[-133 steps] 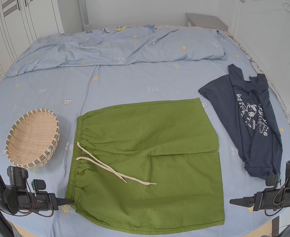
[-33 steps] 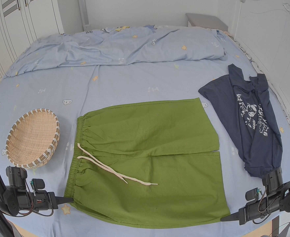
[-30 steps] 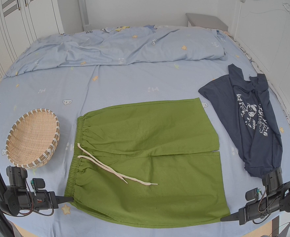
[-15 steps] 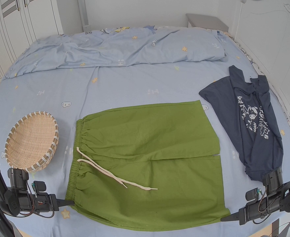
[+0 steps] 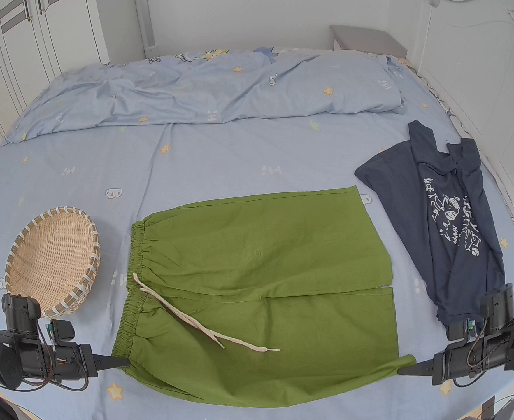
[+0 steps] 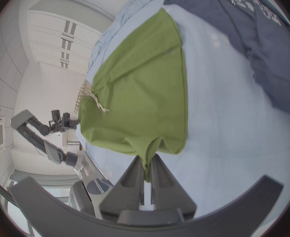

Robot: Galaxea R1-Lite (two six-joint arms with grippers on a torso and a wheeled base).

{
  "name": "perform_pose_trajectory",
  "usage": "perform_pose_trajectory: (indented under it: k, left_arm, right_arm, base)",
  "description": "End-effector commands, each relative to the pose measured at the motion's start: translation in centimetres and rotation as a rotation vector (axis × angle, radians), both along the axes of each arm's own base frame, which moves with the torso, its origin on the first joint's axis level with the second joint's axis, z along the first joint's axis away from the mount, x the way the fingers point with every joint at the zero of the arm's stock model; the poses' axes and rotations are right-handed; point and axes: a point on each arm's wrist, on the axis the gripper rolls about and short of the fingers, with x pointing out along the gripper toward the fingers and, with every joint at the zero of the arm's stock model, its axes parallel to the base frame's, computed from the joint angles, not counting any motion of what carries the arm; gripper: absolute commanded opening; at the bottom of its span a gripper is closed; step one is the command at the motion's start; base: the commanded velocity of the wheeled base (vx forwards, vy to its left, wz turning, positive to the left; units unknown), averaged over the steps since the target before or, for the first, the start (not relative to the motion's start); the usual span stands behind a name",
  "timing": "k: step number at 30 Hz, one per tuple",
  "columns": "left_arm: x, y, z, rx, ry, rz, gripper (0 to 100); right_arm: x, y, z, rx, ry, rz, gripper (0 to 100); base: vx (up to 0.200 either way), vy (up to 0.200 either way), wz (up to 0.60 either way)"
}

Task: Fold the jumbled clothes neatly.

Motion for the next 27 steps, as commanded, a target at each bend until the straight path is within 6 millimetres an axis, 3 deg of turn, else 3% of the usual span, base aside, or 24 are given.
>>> perform_pose_trajectory:
  k: [1,3,4,7,8,11,14,19,27]
  left_arm:
    - [-0.4,-2.1,7.2,-0.097,-0.080,-0.013,0]
    - [-0.3,-2.4,9.2,-0.114,-0.054,-0.019,0]
    - [-0.1,-2.7,11.4,-0.115,-0.032,-0.034,0]
    - [0.6,-2.8,14.1,-0.116,-0.002,-0.039,0]
    - [0.6,-2.8,14.1,-0.116,-0.002,-0.039,0]
    - [3.0,-2.6,15.3,-0.117,0.015,-0.025,0]
    - [4.7,-2.6,15.5,-0.118,0.050,-0.021,0]
    - [7.8,-2.2,15.5,-0.124,0.144,0.001,0]
    - [10.7,-0.4,17.1,-0.130,0.189,0.064,0]
  right_arm:
    - [2.2,-0.1,5.3,0.080,-0.209,-0.081,0]
    - [2.8,-0.1,6.4,0.082,-0.220,-0.083,0]
    - [3.6,0.0,8.0,0.084,-0.235,-0.085,0]
    - [5.1,0.2,10.7,0.083,-0.254,-0.080,0]
    - [5.1,0.2,10.7,0.083,-0.254,-0.080,0]
    - [7.1,0.1,14.1,0.086,-0.309,-0.093,0]
    - [8.3,0.2,16.1,0.090,-0.334,-0.094,0]
    - [11.0,-0.1,18.2,0.086,-0.340,-0.119,0]
    - [14.7,0.2,20.8,0.089,-0.359,-0.124,0]
  base:
    - [0.000,0.000,0.00]
    - [0.000,0.000,0.00]
    - [0.000,0.000,0.00]
    - [0.000,0.000,0.00]
    - [0.000,0.000,0.00]
    - [0.000,0.000,0.00]
    - [0.000,0.000,0.00]
    - [0.000,0.000,0.00]
    - [0.000,0.000,0.00]
